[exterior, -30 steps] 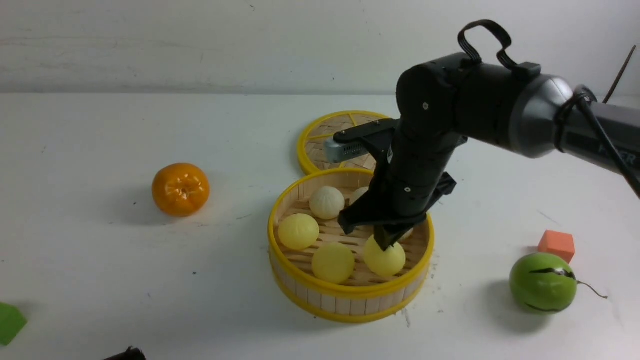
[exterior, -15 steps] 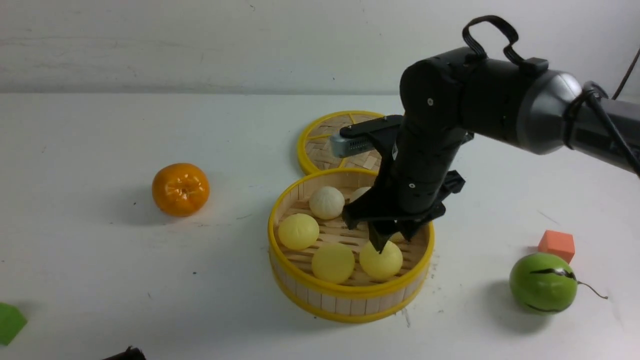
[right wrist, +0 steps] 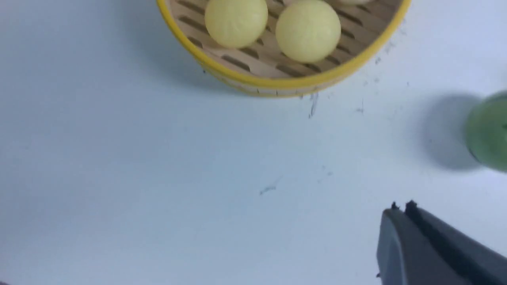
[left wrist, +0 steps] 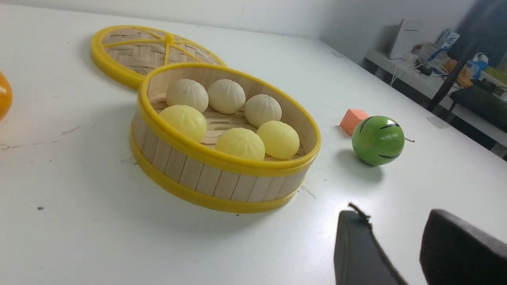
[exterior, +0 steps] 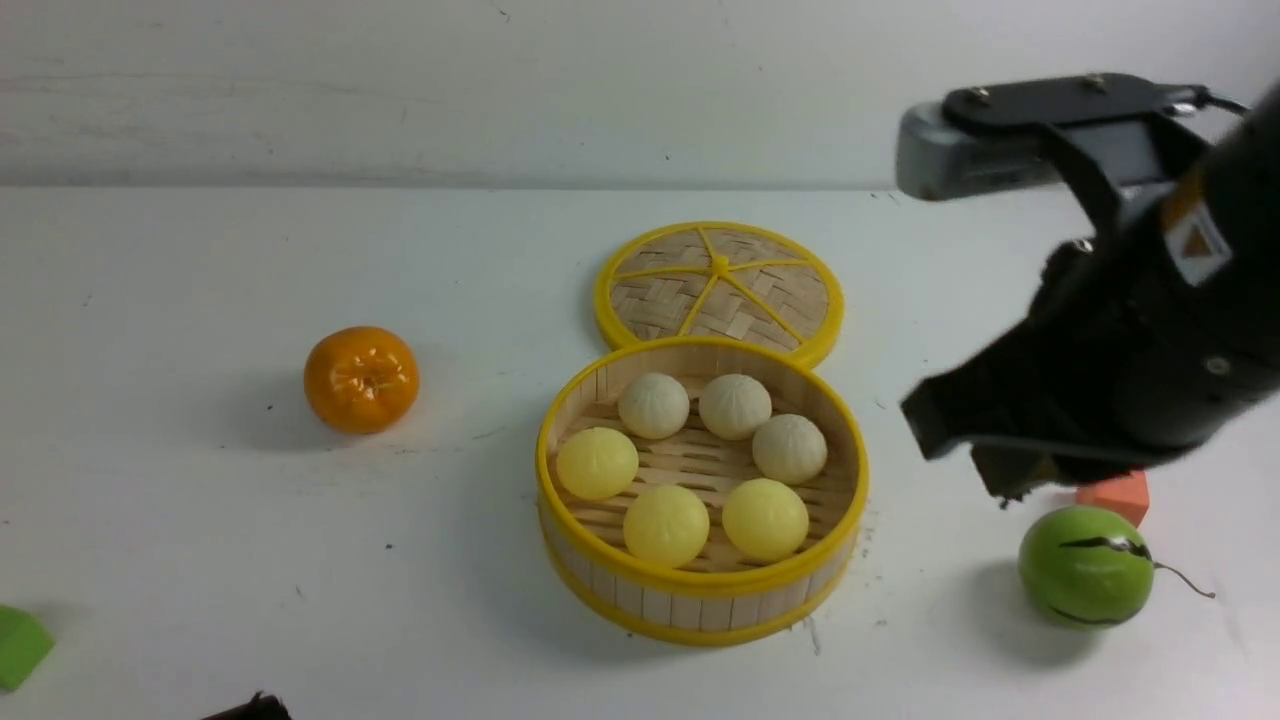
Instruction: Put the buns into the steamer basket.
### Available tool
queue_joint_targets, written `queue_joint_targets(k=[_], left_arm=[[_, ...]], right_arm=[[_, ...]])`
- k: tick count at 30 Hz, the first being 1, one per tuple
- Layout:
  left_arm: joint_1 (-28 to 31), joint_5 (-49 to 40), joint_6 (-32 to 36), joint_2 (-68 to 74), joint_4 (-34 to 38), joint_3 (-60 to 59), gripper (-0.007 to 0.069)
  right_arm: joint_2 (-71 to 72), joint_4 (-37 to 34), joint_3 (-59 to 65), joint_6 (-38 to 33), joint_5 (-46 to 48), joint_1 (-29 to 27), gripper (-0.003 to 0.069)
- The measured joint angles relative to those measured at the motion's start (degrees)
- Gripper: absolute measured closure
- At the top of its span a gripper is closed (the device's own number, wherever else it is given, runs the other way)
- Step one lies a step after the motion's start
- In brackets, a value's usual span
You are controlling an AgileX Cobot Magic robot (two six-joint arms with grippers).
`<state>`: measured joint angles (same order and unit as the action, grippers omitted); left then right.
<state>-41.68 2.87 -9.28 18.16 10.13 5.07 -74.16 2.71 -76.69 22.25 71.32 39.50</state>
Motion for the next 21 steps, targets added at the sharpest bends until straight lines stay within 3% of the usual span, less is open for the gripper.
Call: queue_joint_targets(k=[4, 12, 17, 20, 21], left_arm=[[0.0, 0.0, 0.0, 0.0, 0.0, 0.0, 0.0387], [0.0, 0.0, 0.0, 0.0, 0.0, 0.0, 0.0387], [0.0, 0.0, 0.0, 0.0, 0.0, 0.0, 0.0387], [0.0, 0.0, 0.0, 0.0, 0.0, 0.0, 0.0387], [0.0, 0.0, 0.0, 0.0, 0.0, 0.0, 0.0387]], right_arm=[[5.81, 0.56, 6.6, 1.11, -0.92, 0.2, 0.0678], [8.98, 0.81, 8.17, 1.12, 0.25, 0.45, 0.0676], [9.62, 5.16, 9.27, -0.46, -0.03, 0.28, 0.0674], [13.67, 4.69, 13.46, -2.25, -4.22, -2.68, 0.0673], [18.91, 3.07, 19.62, -5.0, -12.15, -6.84, 0.0673]])
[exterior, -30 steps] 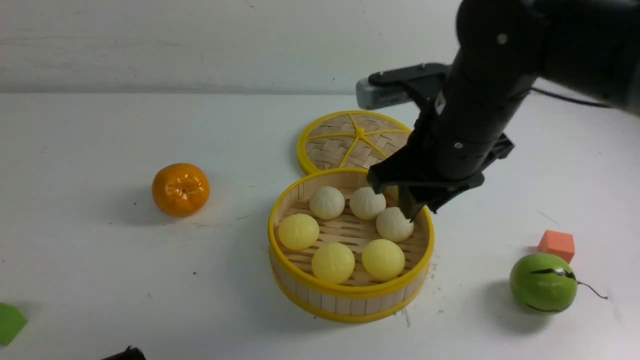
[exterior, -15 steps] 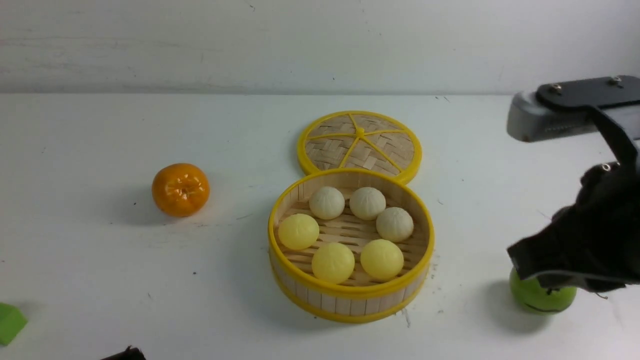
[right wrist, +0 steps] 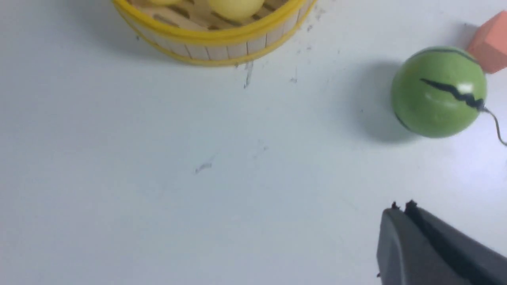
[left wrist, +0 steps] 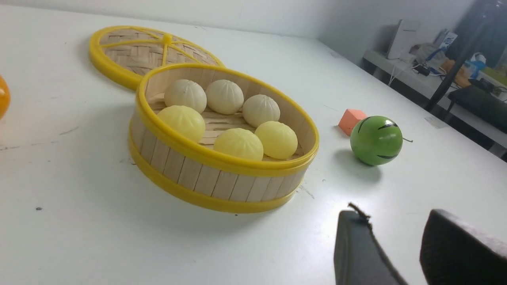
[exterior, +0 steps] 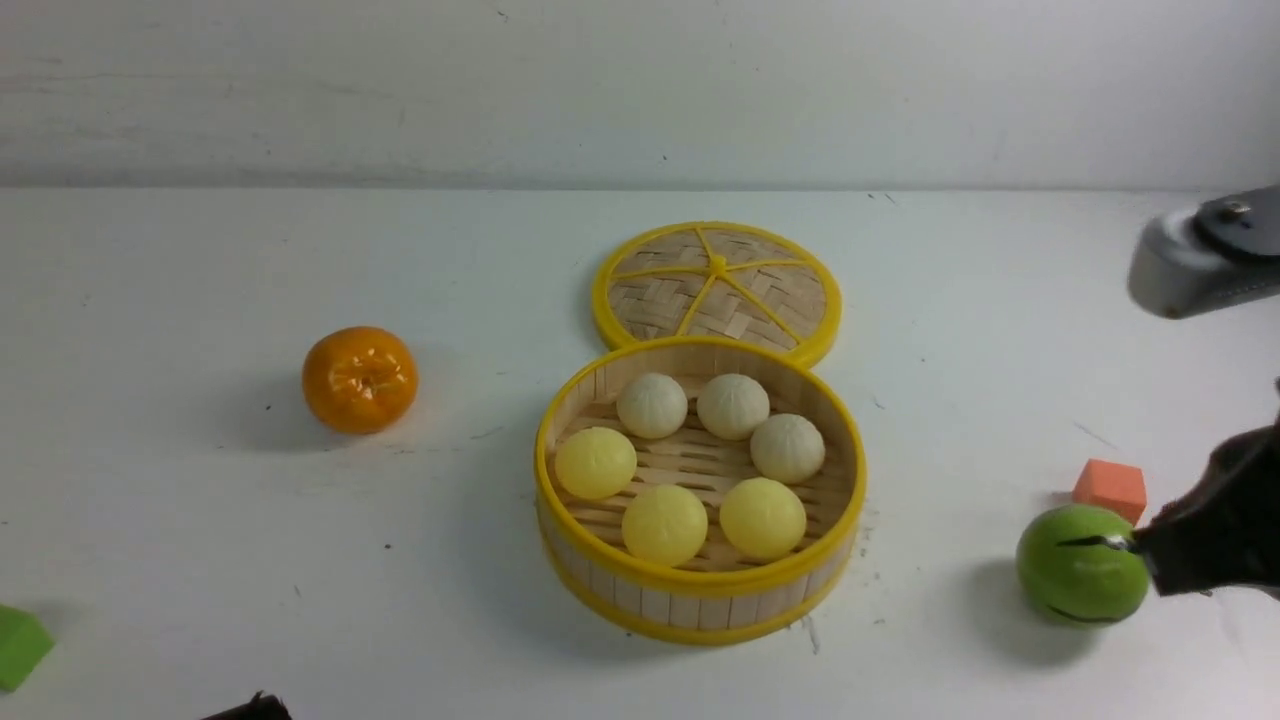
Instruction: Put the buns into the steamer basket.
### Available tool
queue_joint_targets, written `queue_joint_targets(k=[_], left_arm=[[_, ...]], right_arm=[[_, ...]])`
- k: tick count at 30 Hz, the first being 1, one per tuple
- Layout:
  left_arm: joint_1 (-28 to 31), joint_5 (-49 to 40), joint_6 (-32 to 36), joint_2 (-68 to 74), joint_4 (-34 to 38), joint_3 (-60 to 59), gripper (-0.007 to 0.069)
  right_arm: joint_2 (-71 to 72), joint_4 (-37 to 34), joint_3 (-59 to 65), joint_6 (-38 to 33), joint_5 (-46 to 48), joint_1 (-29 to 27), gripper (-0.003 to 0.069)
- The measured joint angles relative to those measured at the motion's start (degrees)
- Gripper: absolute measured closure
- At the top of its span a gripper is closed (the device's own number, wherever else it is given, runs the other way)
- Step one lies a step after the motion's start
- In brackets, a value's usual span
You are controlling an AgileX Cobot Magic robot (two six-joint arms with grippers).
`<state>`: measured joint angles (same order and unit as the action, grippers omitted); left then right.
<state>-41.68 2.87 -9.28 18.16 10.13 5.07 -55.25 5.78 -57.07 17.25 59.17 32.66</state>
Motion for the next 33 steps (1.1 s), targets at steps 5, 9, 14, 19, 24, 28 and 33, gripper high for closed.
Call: queue_joint_targets(k=[5, 9, 14, 19, 24, 28, 33], left_arm=[[0.0, 0.0, 0.0, 0.06, 0.0, 0.0, 0.0387], [0.0, 0.0, 0.0, 0.06, 0.0, 0.0, 0.0387], [0.0, 0.0, 0.0, 0.06, 0.0, 0.0, 0.0386], [0.0, -0.01, 0.0, 0.17, 0.0, 0.0, 0.0387], [0.0, -0.01, 0.0, 0.23, 0.0, 0.0, 0.0387], [0.0, -0.01, 0.0, 0.23, 0.0, 0.0, 0.0387], [0.0, -0.01, 0.0, 0.23, 0.0, 0.0, 0.0387]], right_arm=[[22.24, -5.4, 24.63, -9.95, -21.59, -16.28, 0.0672], [40.14, -5.78, 42.75, -13.51, -33.78, -24.77, 0.0671], [54.48, -6.91, 56.05, -13.62, -36.34, -28.93, 0.0669], [55.84, -7.82, 57.89, -13.62, -36.05, -29.73, 0.0669], [55.84, -7.88, 57.89, -13.62, -36.11, -29.73, 0.0667], [55.84, -7.88, 57.93, -13.45, -36.11, -29.73, 0.0663], [55.84, -7.88, 57.93, -13.4, -36.26, -29.73, 0.0659]])
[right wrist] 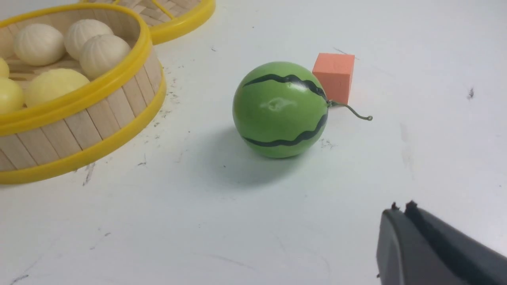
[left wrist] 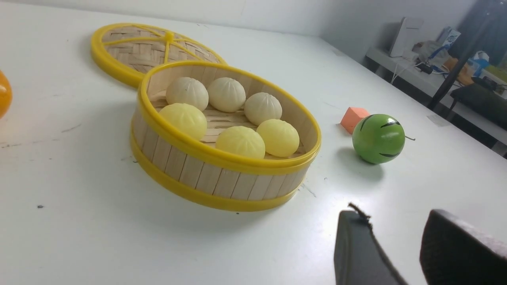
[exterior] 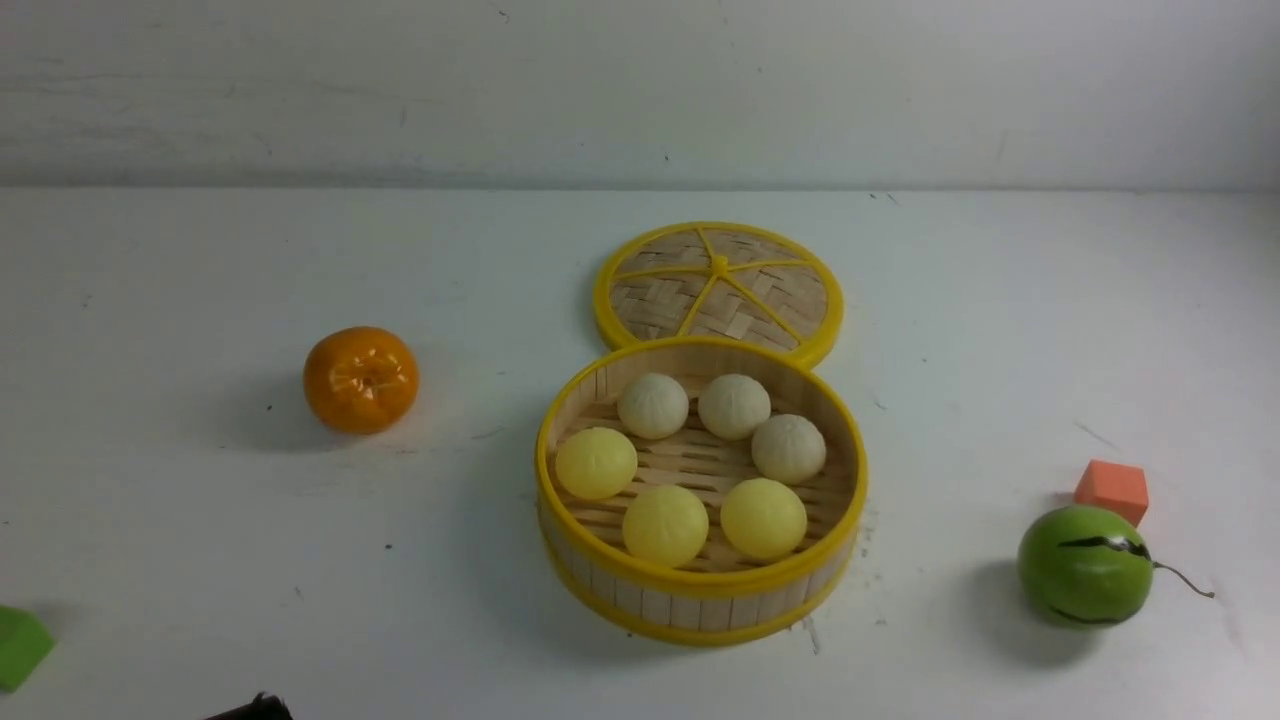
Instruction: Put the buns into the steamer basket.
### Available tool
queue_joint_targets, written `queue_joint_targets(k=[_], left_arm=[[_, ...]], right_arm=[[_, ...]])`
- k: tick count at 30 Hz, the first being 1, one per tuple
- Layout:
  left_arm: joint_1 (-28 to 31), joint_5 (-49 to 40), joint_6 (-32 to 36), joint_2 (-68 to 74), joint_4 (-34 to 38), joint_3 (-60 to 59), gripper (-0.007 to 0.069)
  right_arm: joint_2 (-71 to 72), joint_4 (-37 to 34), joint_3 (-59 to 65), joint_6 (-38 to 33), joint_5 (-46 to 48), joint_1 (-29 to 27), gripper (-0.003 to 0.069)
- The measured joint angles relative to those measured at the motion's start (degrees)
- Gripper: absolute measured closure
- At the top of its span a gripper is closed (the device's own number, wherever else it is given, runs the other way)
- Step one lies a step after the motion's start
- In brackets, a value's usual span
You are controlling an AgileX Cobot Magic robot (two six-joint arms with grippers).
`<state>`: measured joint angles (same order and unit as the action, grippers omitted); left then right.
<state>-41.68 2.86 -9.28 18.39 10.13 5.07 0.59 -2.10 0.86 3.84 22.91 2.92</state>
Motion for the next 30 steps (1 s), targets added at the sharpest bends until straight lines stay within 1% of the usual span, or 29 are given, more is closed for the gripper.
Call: queue_joint_targets(k=[14, 19, 22, 23, 25, 26, 27, 30], left_arm=[[0.0, 0.0, 0.0, 0.0, 0.0, 0.0, 0.0386], [0.0, 1.36, 0.0, 0.0, 0.07, 0.0, 0.0386], [0.43, 1.57, 1.0, -0.05, -0.03, 0.0, 0.0389], [2.54, 1.81, 3.22, -0.65, -0.15, 0.0, 0.04], [7.43, 2.06, 4.97, -2.57, -0.01, 0.0, 0.0418], [8.05, 2.06, 4.97, -2.79, -0.01, 0.0, 0.0418], [12.53, 2.16, 5.37, -4.48, -0.01, 0.0, 0.0428], [22.63, 1.71, 5.31, -7.65, 0.03, 0.0, 0.0433]], right_arm=[[0.0, -0.15, 0.02, 0.0, -0.07, 0.0, 0.0646], [0.0, -0.15, 0.02, 0.0, -0.07, 0.0, 0.0639], [0.0, -0.15, 0.02, 0.0, -0.07, 0.0, 0.0636], [0.0, -0.15, 0.02, 0.0, -0.07, 0.0, 0.0634], [0.0, -0.15, 0.02, 0.0, -0.12, 0.0, 0.0632], [0.0, -0.15, 0.02, 0.0, -0.12, 0.0, 0.0633], [0.0, -0.15, 0.02, 0.0, -0.12, 0.0, 0.0633], [0.0, -0.15, 0.02, 0.0, -0.12, 0.0, 0.0631]])
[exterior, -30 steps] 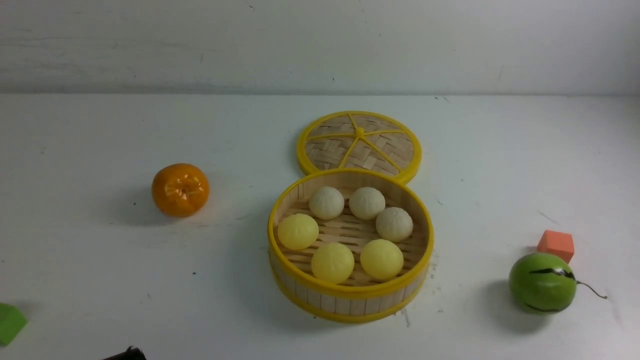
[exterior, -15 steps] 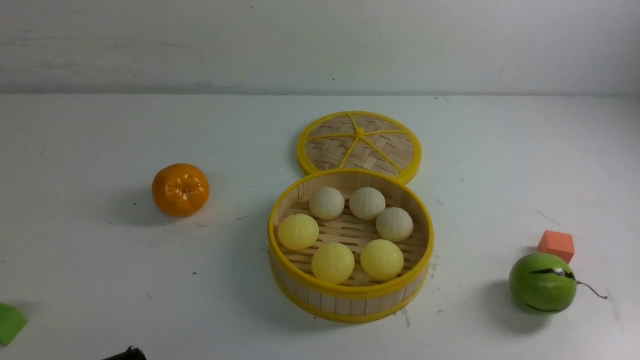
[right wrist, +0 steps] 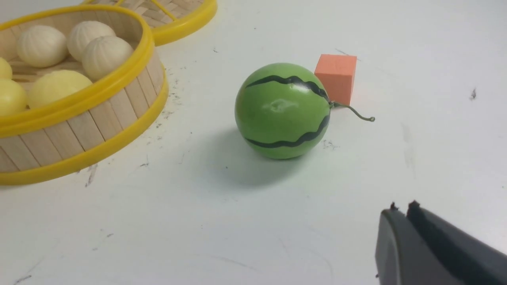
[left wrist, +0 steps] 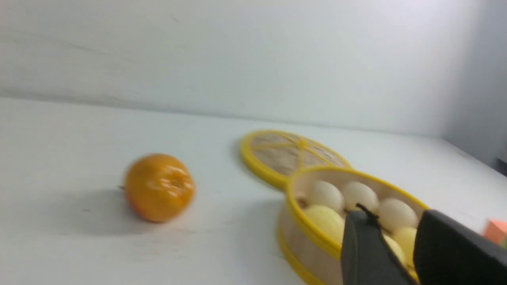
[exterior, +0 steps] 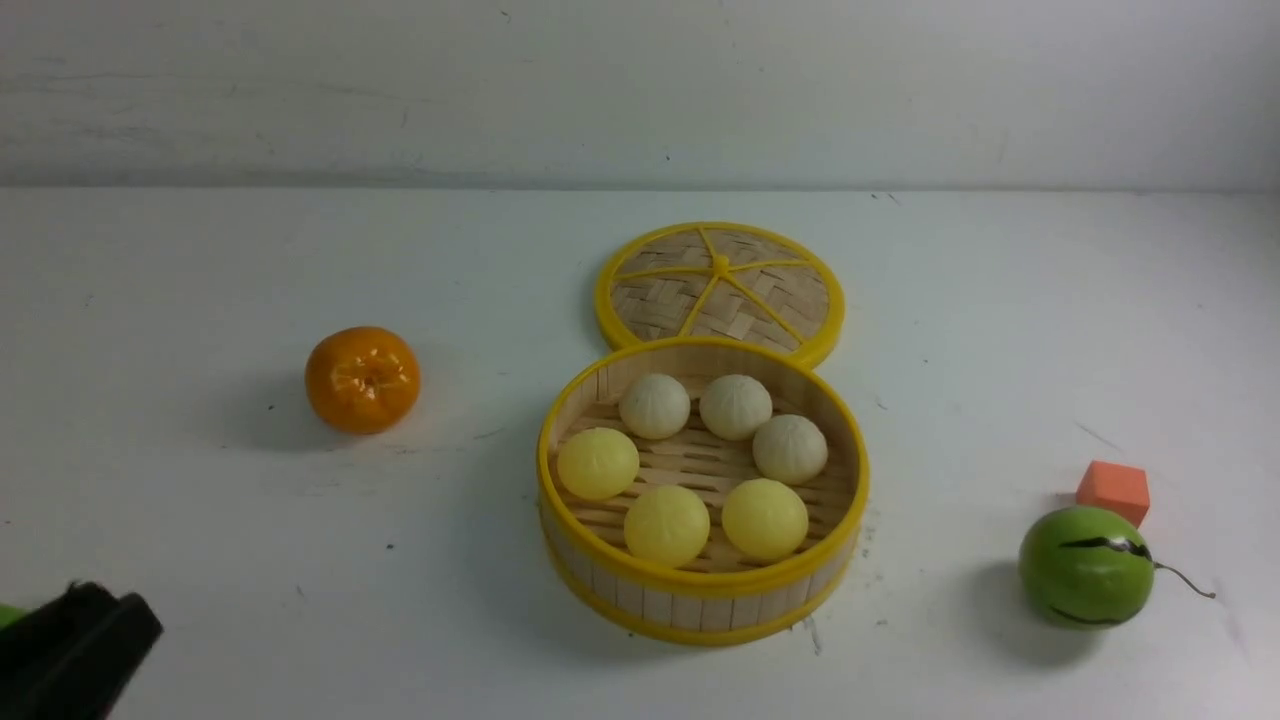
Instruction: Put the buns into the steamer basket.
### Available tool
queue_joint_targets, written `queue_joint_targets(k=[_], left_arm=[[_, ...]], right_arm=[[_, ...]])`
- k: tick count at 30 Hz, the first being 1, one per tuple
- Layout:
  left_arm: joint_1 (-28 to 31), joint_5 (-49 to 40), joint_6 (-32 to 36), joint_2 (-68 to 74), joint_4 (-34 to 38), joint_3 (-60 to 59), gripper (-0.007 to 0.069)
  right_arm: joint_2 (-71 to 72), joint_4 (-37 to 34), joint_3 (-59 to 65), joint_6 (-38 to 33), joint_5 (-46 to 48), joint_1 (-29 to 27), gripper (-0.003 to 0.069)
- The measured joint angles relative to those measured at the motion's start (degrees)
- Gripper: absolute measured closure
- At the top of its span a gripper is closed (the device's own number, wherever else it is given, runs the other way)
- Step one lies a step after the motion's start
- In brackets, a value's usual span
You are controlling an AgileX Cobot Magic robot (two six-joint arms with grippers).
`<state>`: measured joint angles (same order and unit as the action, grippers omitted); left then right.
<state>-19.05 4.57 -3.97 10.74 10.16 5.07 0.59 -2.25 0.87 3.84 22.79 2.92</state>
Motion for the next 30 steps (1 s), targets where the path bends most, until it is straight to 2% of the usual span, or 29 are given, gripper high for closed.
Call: queue_joint_targets(k=[1, 2, 4, 5, 8, 11, 14, 16, 22, 30], left_arm=[[3.12, -0.44, -0.15, -1.02, 0.02, 0.0, 0.0434], [3.12, -0.56, -0.25, -1.22, 0.02, 0.0, 0.0434], [9.74, -0.83, -2.34, -4.04, 0.07, -1.41, 0.0449], [10.53, -0.83, -2.62, -4.27, 0.07, -1.62, 0.0452], [14.51, -1.77, -7.98, -9.21, -1.86, -5.72, 0.054], [14.76, -9.47, -11.13, -11.18, -7.44, -6.36, 0.0638], [14.64, -21.09, -12.0, -11.32, -9.42, -6.5, 0.0638], [14.64, -25.14, -12.13, -11.32, -8.25, -6.84, 0.0638], [14.64, -25.78, -12.27, -11.32, -4.53, -6.84, 0.0638], [14.64, -25.66, -12.38, -11.32, -3.94, -6.84, 0.0638]], right_arm=[[0.0, 0.0, 0.0, 0.0, 0.0, 0.0, 0.0631], [0.0, 0.0, 0.0, 0.0, 0.0, 0.0, 0.0631], [0.0, 0.0, 0.05, 0.0, 0.0, 0.0, 0.0631], [0.0, 0.0, 0.05, 0.0, 0.0, 0.0, 0.0631], [0.0, 0.0, 0.05, 0.0, 0.0, 0.0, 0.0631], [0.0, -0.04, 0.05, 0.0, -0.05, 0.0, 0.0631], [0.06, -0.04, 0.05, 0.0, -0.12, 0.0, 0.0628], [0.06, -0.04, 0.05, 0.0, -0.12, 0.0, 0.0627], [0.06, -0.04, 0.11, 0.0, -0.18, 0.0, 0.0625], [0.06, -0.04, 0.11, 0.0, -0.23, 0.0, 0.0616]])
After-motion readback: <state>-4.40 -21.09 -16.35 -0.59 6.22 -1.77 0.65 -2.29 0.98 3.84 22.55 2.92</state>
